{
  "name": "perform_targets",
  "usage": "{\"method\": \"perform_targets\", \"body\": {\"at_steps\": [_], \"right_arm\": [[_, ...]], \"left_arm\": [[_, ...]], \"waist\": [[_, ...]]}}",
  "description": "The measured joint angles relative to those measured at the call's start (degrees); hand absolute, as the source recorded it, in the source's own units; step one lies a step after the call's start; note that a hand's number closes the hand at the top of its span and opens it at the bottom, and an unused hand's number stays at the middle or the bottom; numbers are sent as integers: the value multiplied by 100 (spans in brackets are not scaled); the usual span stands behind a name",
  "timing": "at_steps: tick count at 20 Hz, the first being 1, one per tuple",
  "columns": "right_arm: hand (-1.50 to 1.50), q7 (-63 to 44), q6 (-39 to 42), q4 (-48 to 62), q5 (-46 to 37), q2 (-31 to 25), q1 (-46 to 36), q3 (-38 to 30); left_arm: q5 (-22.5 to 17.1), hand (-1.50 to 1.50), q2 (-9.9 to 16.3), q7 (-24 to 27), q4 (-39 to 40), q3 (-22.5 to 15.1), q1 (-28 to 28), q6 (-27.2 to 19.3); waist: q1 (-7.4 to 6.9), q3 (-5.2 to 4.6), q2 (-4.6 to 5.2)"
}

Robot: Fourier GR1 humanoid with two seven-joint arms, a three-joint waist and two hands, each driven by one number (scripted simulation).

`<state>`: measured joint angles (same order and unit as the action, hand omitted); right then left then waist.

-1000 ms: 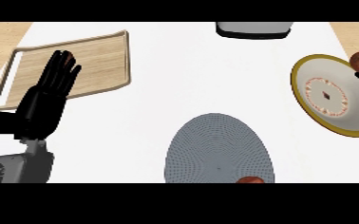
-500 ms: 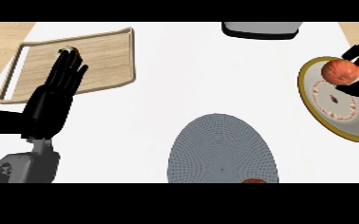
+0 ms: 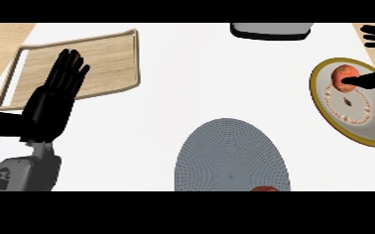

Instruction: Pick the squash from the placemat and place it in the bowl

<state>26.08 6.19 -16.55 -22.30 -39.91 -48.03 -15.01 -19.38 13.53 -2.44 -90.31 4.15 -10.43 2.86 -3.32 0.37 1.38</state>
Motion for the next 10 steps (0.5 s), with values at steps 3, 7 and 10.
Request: {"method": "perform_targets", "body": {"at_steps": [3, 7, 10], "right_arm": [[-150, 158, 236, 209, 518, -147, -67, -539], [-150, 248, 482, 477, 934, -572, -31, -1023], [-150, 330, 658, 648, 1139, -943, 126, -1282]], "left_arm": [[-3, 0, 2, 9, -13, 23, 32, 0], [51, 0, -58, -1, -77, -16, 84, -65], [52, 0, -55, -33, -150, -19, 119, -66]], "waist": [[32, 0, -4], [50, -2, -6], [51, 1, 1]]}}
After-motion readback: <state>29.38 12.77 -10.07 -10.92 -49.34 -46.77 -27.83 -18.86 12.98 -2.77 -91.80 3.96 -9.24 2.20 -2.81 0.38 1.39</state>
